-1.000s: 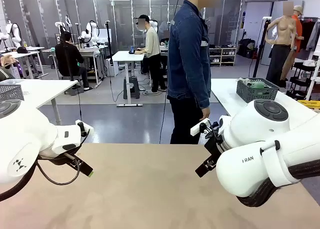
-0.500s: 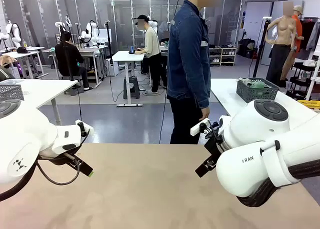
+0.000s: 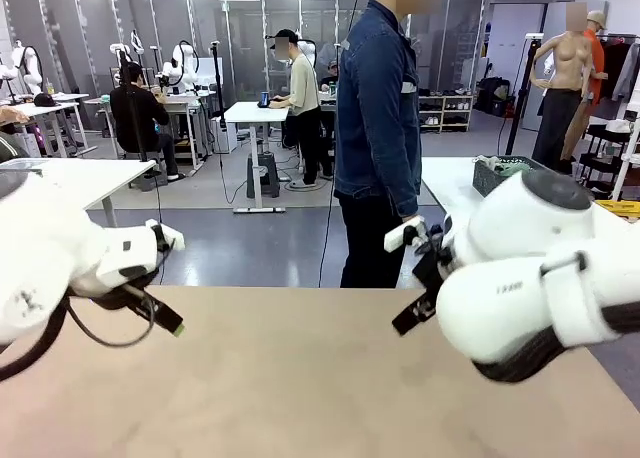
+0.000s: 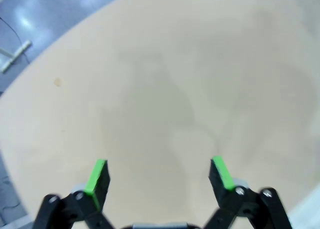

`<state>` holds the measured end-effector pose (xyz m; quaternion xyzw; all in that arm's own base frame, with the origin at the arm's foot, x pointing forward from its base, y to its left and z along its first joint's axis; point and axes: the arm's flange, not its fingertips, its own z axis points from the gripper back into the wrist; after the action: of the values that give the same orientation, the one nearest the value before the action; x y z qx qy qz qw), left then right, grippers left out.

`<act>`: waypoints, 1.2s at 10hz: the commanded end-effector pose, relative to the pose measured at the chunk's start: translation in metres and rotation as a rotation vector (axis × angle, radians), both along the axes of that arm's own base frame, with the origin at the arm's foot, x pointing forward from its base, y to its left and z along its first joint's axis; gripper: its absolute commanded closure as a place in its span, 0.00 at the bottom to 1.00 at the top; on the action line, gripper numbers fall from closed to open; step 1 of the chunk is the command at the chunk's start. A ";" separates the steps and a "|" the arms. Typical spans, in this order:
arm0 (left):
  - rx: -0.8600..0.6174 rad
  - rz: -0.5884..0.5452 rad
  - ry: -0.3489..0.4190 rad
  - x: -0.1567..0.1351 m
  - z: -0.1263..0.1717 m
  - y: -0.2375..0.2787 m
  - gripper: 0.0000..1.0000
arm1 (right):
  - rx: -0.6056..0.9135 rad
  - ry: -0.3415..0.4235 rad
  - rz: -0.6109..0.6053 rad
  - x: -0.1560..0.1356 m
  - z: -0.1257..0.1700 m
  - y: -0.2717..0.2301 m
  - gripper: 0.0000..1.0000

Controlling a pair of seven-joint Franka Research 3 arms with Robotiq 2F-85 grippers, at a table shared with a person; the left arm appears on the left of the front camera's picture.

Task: Fold the towels and place them in the basket.
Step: When a person lays out a Towel with hook on the table, fold it in half twice.

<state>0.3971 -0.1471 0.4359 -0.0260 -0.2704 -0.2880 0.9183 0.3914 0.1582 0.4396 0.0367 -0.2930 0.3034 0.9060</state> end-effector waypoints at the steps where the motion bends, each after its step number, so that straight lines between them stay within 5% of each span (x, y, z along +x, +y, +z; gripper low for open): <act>1: -0.062 -0.039 0.058 -0.017 0.098 0.026 0.00 | 0.064 -0.017 0.044 -0.010 0.094 -0.042 0.00; 4: -0.092 -0.026 0.044 -0.054 0.203 0.056 0.00 | 0.105 -0.068 0.068 -0.049 0.204 -0.084 0.00; 6: -0.130 -0.005 0.025 -0.078 0.253 0.082 0.00 | 0.152 -0.061 0.018 -0.074 0.248 -0.118 0.00; 9: -0.219 0.050 -0.035 -0.128 0.312 0.133 0.00 | 0.217 -0.083 -0.024 -0.123 0.282 -0.178 0.00; 12: -0.283 0.079 -0.105 -0.171 0.335 0.173 0.00 | 0.240 -0.084 -0.093 -0.152 0.290 -0.208 0.00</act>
<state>0.2305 0.0229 0.7731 -0.1181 -0.3579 -0.2054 0.9032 0.2422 -0.0472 0.7321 0.1130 -0.3671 0.2251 0.8954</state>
